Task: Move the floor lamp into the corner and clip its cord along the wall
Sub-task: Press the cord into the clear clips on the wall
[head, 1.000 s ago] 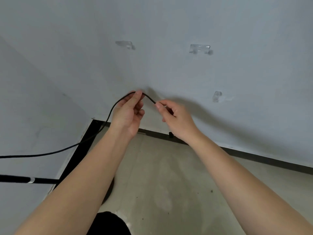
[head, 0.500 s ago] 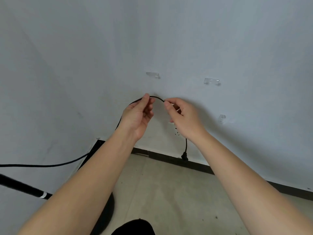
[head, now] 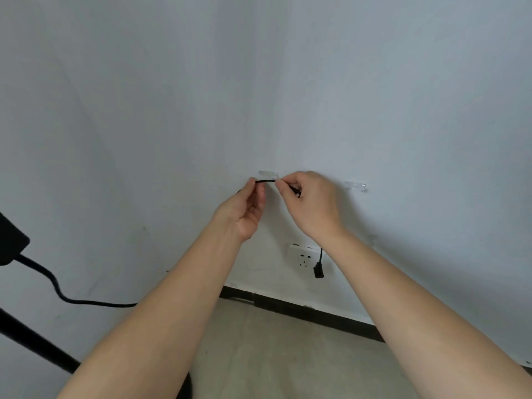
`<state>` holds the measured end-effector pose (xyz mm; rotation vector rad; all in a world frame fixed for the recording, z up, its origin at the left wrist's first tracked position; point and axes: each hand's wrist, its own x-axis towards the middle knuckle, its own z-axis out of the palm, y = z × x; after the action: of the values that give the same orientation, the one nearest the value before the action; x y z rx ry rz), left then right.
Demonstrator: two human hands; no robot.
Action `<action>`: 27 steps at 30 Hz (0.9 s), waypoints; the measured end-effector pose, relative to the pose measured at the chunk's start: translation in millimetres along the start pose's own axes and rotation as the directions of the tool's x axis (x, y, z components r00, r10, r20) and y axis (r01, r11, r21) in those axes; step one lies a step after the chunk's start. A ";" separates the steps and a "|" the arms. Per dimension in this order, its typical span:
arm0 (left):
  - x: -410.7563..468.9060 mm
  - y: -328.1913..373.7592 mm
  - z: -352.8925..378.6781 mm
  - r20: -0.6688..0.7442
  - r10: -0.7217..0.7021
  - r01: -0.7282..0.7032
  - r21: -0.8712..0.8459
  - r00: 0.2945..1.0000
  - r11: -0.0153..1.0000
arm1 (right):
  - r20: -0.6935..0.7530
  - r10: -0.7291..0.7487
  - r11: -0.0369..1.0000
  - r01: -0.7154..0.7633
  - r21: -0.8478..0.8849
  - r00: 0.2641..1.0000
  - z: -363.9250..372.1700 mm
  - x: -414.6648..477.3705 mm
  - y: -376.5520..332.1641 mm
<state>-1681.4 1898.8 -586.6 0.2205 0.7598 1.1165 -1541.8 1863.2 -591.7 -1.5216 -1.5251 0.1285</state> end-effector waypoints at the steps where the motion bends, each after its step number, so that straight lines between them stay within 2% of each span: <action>1: -0.2 -0.9 1.6 -0.015 0.006 -0.006 -0.008 1.000 1.000 | -0.008 -0.017 1.000 0.017 -0.016 1.000 -0.6 0.6 -2.1; 7: -2.1 0.4 5.5 -0.060 0.046 -0.051 -0.079 0.997 0.996 | -0.057 -0.107 0.993 0.104 -0.056 0.993 -9.0 5.2 -7.4; 11: -3.4 2.5 7.9 -0.068 0.051 -0.055 -0.059 0.996 0.997 | -0.072 -0.069 0.994 0.063 -0.089 0.995 -9.1 14.7 -11.5; 17: -2.9 6.8 10.7 -0.014 0.102 -0.102 -0.060 0.995 0.993 | -0.067 0.010 1.000 -0.011 -0.008 0.998 -7.2 5.2 -6.3; 23: 1.1 7.0 8.9 0.014 0.226 -0.225 0.173 0.974 0.959 | -0.071 -0.009 0.999 0.006 -0.038 0.997 -0.1 -5.4 -1.8; 27: 2.3 6.7 8.4 0.009 0.270 -0.265 0.237 0.963 0.935 | -0.089 -0.052 0.995 0.044 -0.090 0.995 -3.4 -12.7 5.4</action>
<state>-1680.3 1905.5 -578.0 0.5254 0.9036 1.2866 -1538.4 1852.1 -600.0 -1.5374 -1.5103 -0.0359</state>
